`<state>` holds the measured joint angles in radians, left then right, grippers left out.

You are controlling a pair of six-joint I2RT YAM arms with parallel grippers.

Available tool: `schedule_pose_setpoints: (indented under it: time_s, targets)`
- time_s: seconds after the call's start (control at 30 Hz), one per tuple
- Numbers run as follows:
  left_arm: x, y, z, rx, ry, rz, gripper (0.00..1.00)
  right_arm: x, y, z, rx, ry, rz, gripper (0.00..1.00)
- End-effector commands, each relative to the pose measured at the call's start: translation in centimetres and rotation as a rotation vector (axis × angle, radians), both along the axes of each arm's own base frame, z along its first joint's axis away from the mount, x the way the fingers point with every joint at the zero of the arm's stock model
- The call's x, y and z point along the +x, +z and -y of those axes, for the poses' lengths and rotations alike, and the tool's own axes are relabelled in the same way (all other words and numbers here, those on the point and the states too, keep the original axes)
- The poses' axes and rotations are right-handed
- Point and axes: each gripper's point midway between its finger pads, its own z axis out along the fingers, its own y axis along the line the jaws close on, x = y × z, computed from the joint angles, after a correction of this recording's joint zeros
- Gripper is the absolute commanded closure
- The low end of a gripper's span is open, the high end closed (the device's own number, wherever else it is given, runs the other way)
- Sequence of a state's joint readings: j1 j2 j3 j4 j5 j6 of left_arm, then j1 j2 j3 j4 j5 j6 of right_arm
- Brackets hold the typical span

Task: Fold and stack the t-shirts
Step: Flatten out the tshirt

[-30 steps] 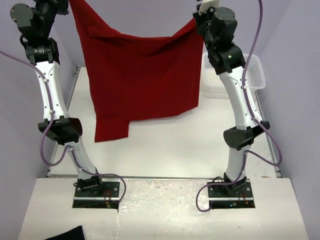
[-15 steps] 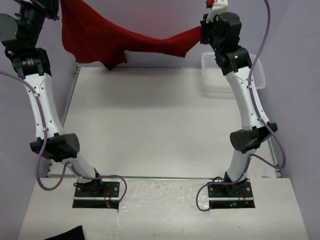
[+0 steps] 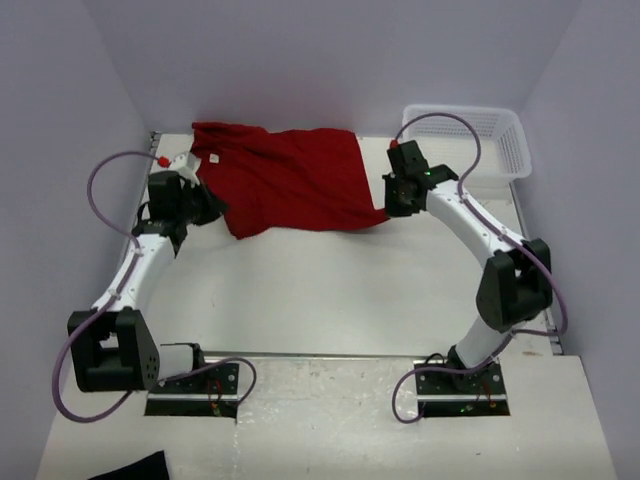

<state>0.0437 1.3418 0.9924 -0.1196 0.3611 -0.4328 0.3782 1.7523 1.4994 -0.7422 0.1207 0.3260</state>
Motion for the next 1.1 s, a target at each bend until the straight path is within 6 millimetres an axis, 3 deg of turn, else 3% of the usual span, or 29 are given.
schedule_pose_setpoints:
  time_s: [0.0,0.07,0.1,0.13,0.2,0.23,0.43,0.63,0.73,0.9,1.07]
  targets:
    - [-4.8,2.6,-3.3,0.012,0.248,0.046,1.00,-2.7,6.0,1.4,0.098,-0.118,0.148,1.00]
    - [-6.9,1.9,-4.3,0.039,0.309,-0.010,1.00,-4.2,3.9,2.4,0.058,-0.137,0.099,1.00]
    - [-7.8,2.7,-4.5,0.039,0.327,0.003,1.00,-4.7,3.4,2.9,0.045,-0.152,0.094,1.00]
    - [-8.8,2.0,-4.5,0.050,0.327,-0.045,1.00,-5.7,1.5,3.6,0.012,-0.161,0.055,1.00]
    - [-9.7,2.7,-4.5,0.050,0.331,-0.066,1.00,-6.7,0.2,4.5,-0.023,-0.187,0.033,1.00]
    - [-10.5,2.1,-4.4,0.046,0.331,-0.111,1.00,-7.5,-1.0,4.9,-0.033,-0.191,0.015,1.00]
    - [-13.4,1.0,-4.1,0.040,0.330,-0.168,1.00,-10.3,-3.7,6.9,-0.095,-0.218,-0.026,1.00]
    - [-15.9,0.2,-5.7,0.060,0.442,-0.199,1.00,-11.2,-3.0,6.5,-0.046,-0.228,-0.016,1.00]
    - [-16.9,2.2,-6.9,0.051,0.535,-0.138,1.00,-11.8,-2.0,6.2,0.002,-0.220,0.024,1.00]
    - [-18.6,4.1,-8.9,0.044,0.680,-0.089,1.00,-12.6,-2.4,6.4,0.000,-0.217,0.012,1.00]
    - [-20.5,4.5,-10.9,0.058,0.817,-0.081,1.00,-12.9,-2.6,6.0,0.020,-0.209,0.007,1.00]
